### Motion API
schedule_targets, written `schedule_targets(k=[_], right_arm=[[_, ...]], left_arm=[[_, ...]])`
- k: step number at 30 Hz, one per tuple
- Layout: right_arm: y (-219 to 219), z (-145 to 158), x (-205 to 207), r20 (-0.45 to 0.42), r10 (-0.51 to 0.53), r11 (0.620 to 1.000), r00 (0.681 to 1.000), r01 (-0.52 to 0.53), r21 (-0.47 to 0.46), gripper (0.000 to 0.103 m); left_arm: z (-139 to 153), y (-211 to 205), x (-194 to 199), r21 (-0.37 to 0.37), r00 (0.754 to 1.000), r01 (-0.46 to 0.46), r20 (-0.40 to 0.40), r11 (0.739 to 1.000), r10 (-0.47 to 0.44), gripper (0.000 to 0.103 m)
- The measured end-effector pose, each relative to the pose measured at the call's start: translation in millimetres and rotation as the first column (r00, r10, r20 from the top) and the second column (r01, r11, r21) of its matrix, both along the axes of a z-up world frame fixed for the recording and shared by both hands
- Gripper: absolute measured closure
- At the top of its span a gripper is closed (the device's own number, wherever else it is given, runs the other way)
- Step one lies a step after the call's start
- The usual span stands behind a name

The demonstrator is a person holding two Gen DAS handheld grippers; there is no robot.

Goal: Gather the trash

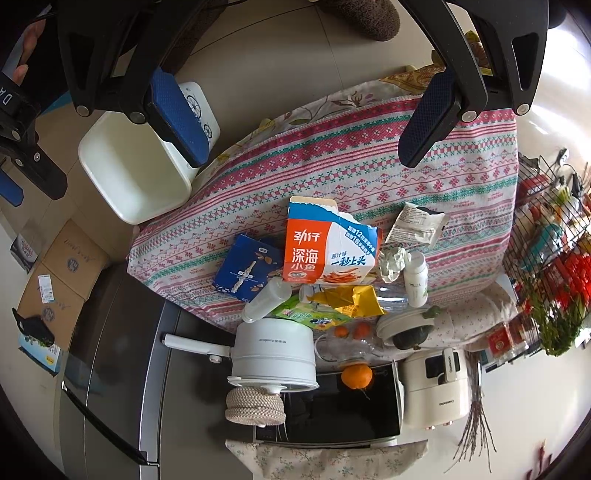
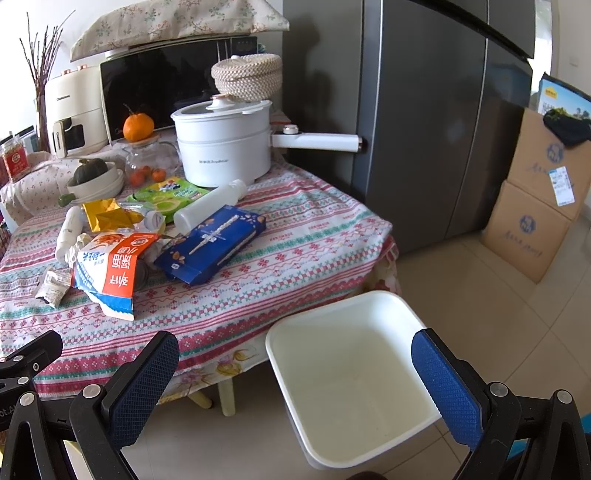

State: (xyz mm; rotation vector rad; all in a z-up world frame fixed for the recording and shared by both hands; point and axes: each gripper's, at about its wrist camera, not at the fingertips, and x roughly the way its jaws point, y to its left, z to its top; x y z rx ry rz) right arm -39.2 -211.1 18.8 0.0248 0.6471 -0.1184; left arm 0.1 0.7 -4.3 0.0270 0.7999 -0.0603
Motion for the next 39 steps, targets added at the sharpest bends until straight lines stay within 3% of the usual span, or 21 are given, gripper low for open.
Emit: schedule_targets(k=[23, 30, 39], right_arm=[[1.5, -3.4, -0.8, -0.001, 0.001, 1.0, 1.0, -0.001, -0.002, 0.0], [3.7, -1.4, 7.3, -0.012, 0.023, 1.0, 1.0, -0.023, -0.009, 0.0], [7.0, 13.6, 48.7, -0.039, 0.146, 0.989, 0.989, -0.145, 0.026, 0.0]], left_arm=[[2.5, 3.6, 2.3, -0.003, 1.0, -0.002, -0.003, 1.0, 0.002, 0.0], [5.1, 18.8, 26.7, -0.02, 0.998, 0.031, -0.046, 0.999, -0.032, 0.0], [-0.1, 40.3, 74.0, 0.073, 0.997, -0.015, -0.071, 0.997, 0.02, 0.0]])
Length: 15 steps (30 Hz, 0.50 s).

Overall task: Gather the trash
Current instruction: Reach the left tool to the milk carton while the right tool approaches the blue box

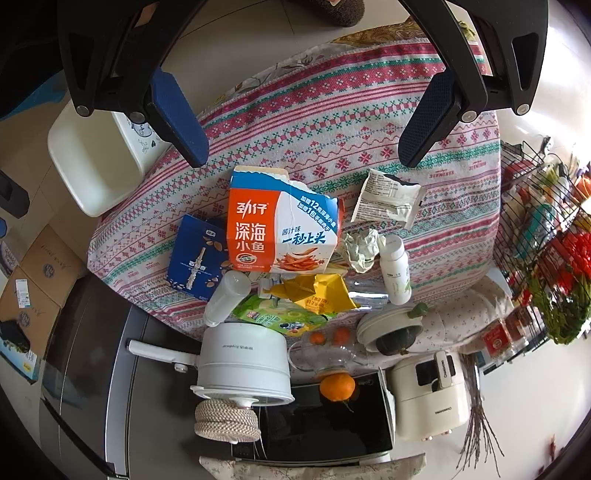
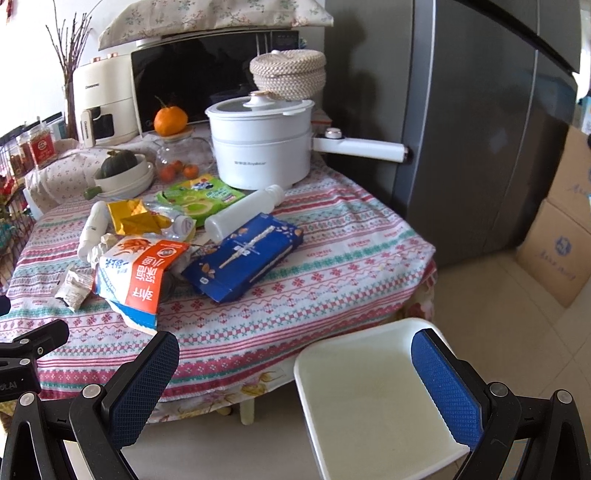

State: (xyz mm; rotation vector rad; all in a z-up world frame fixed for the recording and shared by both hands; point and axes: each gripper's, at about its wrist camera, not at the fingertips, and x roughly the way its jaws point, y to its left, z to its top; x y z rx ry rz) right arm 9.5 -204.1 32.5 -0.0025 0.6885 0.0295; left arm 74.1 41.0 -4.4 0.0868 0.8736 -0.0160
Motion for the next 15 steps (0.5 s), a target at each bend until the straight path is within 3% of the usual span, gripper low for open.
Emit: schedule_targets(k=[10, 15], right_arm=[[4.7, 1.8, 74.0, -0.13, 0.134, 0.991, 0.982, -0.13, 0.038, 0.0], [8.2, -8.8, 115.0, -0.186, 0.171, 0.985, 0.968, -0.165, 0.046, 0.0]], left_arm=[[-21.4, -11.3, 57.0, -0.037, 0.993, 0.06, -0.096, 0.997, -0.064, 0.0], [-36.0, 4.4, 91.2, -0.191, 0.985, 0.092, -0.123, 0.977, -0.117, 0.0]])
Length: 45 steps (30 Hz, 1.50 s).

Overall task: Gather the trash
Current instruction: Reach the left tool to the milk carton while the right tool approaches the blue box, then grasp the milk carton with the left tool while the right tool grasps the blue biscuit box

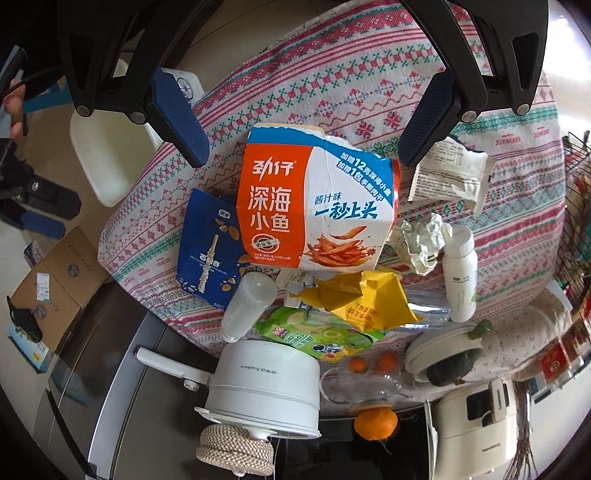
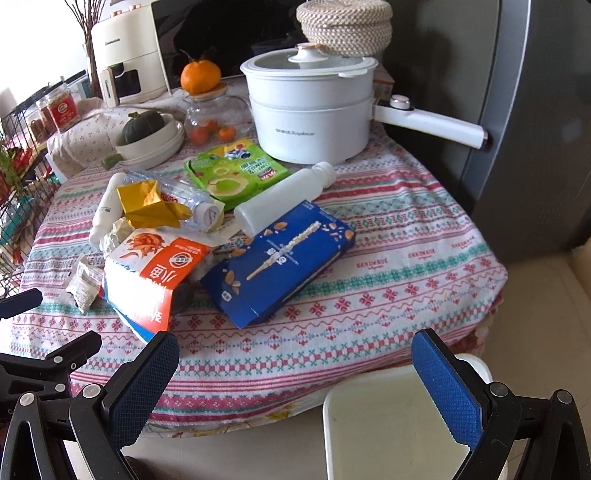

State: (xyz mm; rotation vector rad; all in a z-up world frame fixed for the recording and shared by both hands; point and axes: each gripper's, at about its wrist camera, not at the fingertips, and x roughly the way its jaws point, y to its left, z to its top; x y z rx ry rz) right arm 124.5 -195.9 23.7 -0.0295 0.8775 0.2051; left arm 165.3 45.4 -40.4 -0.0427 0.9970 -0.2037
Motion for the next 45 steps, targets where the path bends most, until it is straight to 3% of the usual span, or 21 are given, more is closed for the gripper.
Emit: schedule_targets(k=[6, 10, 18, 22, 24, 26, 31, 34, 39, 45], right_arm=[[-10.6, -38.2, 33.9, -0.145, 0.04, 0.993, 0.989, -0.023, 0.119, 0.0], [-17.4, -50.8, 50.2, -0.2, 0.047, 0.987, 0.979, -0.015, 0.157, 0.0], [-28.9, -59.9, 65.0, -0.234, 0.016, 0.984, 0.972, 0.026, 0.175, 0.0], [-29.2, -64.7, 66.0, -0.25, 0.018, 0.984, 0.968, 0.027, 0.176, 0.0], [-29.4, -66.2, 65.3, -0.256, 0.017, 0.984, 0.967, 0.028, 0.174, 0.0], [-30.1, -68.1, 65.3, -0.26, 0.014, 0.984, 0.965, 0.032, 0.175, 0.0], [-31.9, -70.3, 65.1, -0.265, 0.008, 0.984, 0.964, 0.04, 0.175, 0.0], [-32.1, -71.5, 65.9, -0.27, 0.005, 0.984, 0.963, 0.044, 0.175, 0.0], [-32.0, -75.4, 70.7, -0.281, -0.005, 0.983, 0.96, 0.056, 0.176, 0.0], [-31.9, -82.2, 80.0, -0.301, -0.011, 0.974, 0.953, 0.078, 0.211, 0.0]], left_arm=[[-13.3, 25.2, 41.9, -0.164, 0.997, 0.022, -0.069, 0.986, -0.034, 0.003], [-35.1, 45.3, 62.7, -0.225, 0.988, -0.049, -0.152, 0.973, 0.015, 0.01], [-64.2, 77.2, 82.0, -0.363, 0.973, -0.141, -0.221, 0.921, 0.062, 0.016], [-73.4, 91.0, 83.9, -0.439, 0.964, -0.188, -0.255, 0.878, 0.079, 0.017], [-74.7, 91.5, 83.2, -0.479, 0.962, -0.192, -0.265, 0.857, 0.068, 0.029], [-73.0, 88.8, 81.3, -0.501, 0.964, -0.176, -0.264, 0.847, 0.044, 0.051], [-64.0, 77.9, 75.3, -0.532, 0.968, -0.15, -0.249, 0.833, 0.015, 0.067], [-51.9, 70.5, 70.7, -0.566, 0.976, -0.115, -0.215, 0.816, -0.012, 0.088], [-13.3, 50.6, 49.6, -0.536, 0.994, -0.021, -0.105, 0.844, -0.042, 0.099], [29.8, 43.4, 13.2, -0.411, 0.999, 0.034, 0.041, 0.911, -0.018, 0.102]])
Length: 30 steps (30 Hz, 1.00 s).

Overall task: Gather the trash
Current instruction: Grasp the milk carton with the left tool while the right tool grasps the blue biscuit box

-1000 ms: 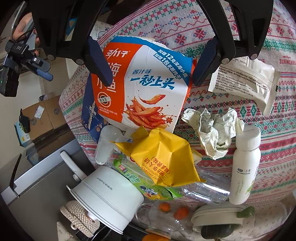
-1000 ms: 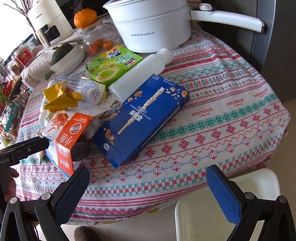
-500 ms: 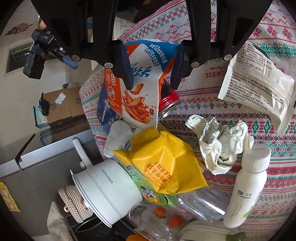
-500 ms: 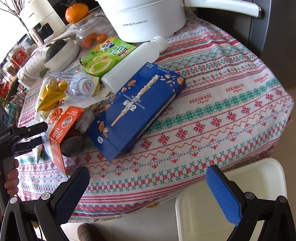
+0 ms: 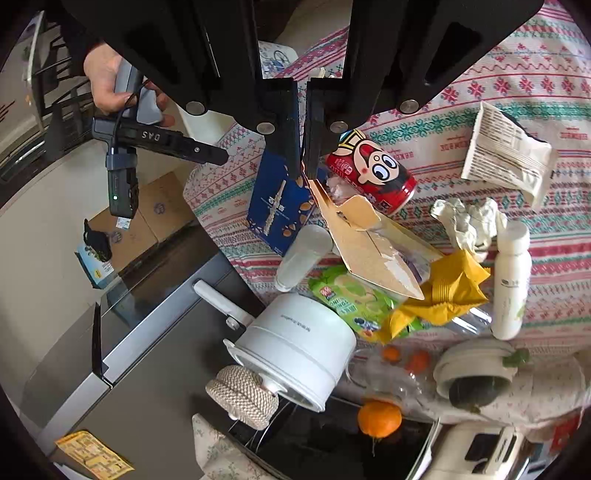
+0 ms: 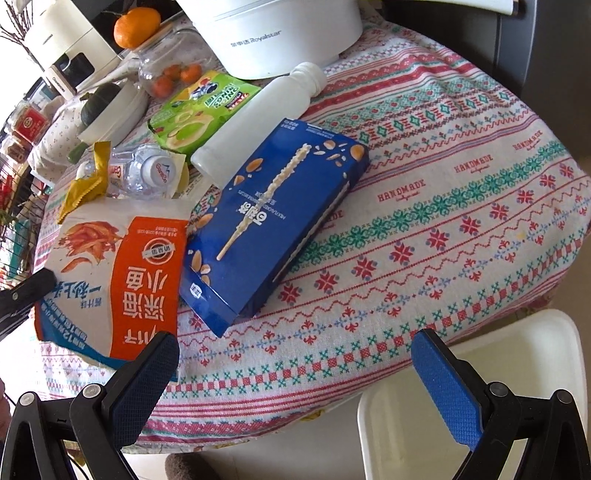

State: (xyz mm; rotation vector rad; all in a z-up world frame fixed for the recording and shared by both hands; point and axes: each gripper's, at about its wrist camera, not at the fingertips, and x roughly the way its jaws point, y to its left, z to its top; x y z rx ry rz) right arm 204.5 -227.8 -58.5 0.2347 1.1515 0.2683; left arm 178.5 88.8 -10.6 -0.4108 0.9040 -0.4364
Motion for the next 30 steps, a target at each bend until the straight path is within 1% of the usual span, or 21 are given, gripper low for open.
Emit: schedule_targets(k=[2, 4, 6, 7, 9, 12, 14, 16, 19, 21, 25, 26, 28, 29, 30], right_arm=[[1.4, -3.3, 4.5, 0.0, -0.002, 1.0, 1.0, 0.002, 0.016, 0.0], [3.6, -8.7, 9.9, -0.002, -0.006, 0.999, 1.0, 0.007, 0.034, 0.0], [5.7, -17.4, 17.4, -0.026, -0.01, 0.997, 1.0, 0.012, 0.075, 0.008], [6.1, -21.9, 22.2, -0.042, -0.012, 0.994, 0.999, 0.016, 0.105, 0.009], [7.8, -29.4, 33.1, -0.058, -0.022, 0.987, 0.998, 0.031, 0.157, 0.018], [11.5, -42.4, 48.0, -0.067, -0.033, 0.98, 0.997, 0.045, 0.195, 0.025], [12.1, -55.4, 56.1, -0.099, -0.052, 0.971, 0.994, 0.074, 0.228, 0.03], [11.0, -56.5, 60.5, -0.075, -0.069, 0.957, 0.995, 0.087, 0.276, 0.031], [8.3, -59.3, 65.9, -0.082, -0.09, 0.931, 0.993, 0.113, 0.346, 0.035], [5.3, -61.4, 66.8, -0.091, -0.107, 0.91, 0.99, 0.134, 0.392, 0.043], [-2.1, -55.4, 65.6, -0.08, -0.134, 0.865, 0.988, 0.156, 0.477, 0.05], [-3.0, -52.2, 65.6, -0.073, -0.142, 0.861, 0.987, 0.159, 0.483, 0.051], [-0.1, -41.4, 64.9, -0.048, -0.154, 0.892, 0.987, 0.16, 0.423, 0.051], [3.5, -36.1, 65.2, -0.031, -0.156, 0.914, 0.987, 0.156, 0.374, 0.051], [7.6, -32.3, 65.0, -0.029, -0.16, 0.942, 0.987, 0.161, 0.294, 0.048]], left_arm=[[10.7, 5.0, -10.3, 0.029, 0.999, -0.026, 0.036, 0.999, 0.025, 0.102], [18.0, 12.1, -16.8, 0.041, 0.997, -0.056, 0.064, 0.998, 0.054, 0.102], [24.2, 20.8, -24.4, 0.059, 0.993, -0.086, 0.091, 0.995, 0.08, 0.102], [25.6, 23.3, -25.4, 0.069, 0.991, -0.095, 0.099, 0.993, 0.088, 0.102], [24.4, 29.6, -27.5, 0.072, 0.99, -0.105, 0.099, 0.992, 0.097, 0.102], [17.0, 37.0, -24.7, 0.078, 0.991, -0.115, 0.08, 0.99, 0.108, 0.102], [12.0, 41.6, -21.8, 0.082, 0.991, -0.122, 0.065, 0.989, 0.117, 0.102], [8.2, 44.7, -18.9, 0.086, 0.99, -0.131, 0.054, 0.988, 0.127, 0.102], [5.2, 48.1, -17.6, 0.103, 0.989, -0.143, 0.049, 0.984, 0.139, 0.102], [3.9, 51.7, -18.0, 0.106, 0.988, -0.148, 0.047, 0.983, 0.144, 0.102], [2.9, 54.8, -18.7, 0.128, 0.986, -0.166, 0.048, 0.978, 0.161, 0.102], [2.9, 54.8, -18.6, 0.141, 0.985, -0.171, 0.051, 0.975, 0.166, 0.102], [3.2, 54.2, -17.9, 0.164, 0.983, -0.18, 0.056, 0.97, 0.173, 0.102], [3.3, 54.1, -17.4, 0.168, 0.983, -0.183, 0.059, 0.968, 0.176, 0.102], [3.9, 53.7, -16.8, 0.17, 0.982, -0.186, 0.06, 0.968, 0.178, 0.102]])
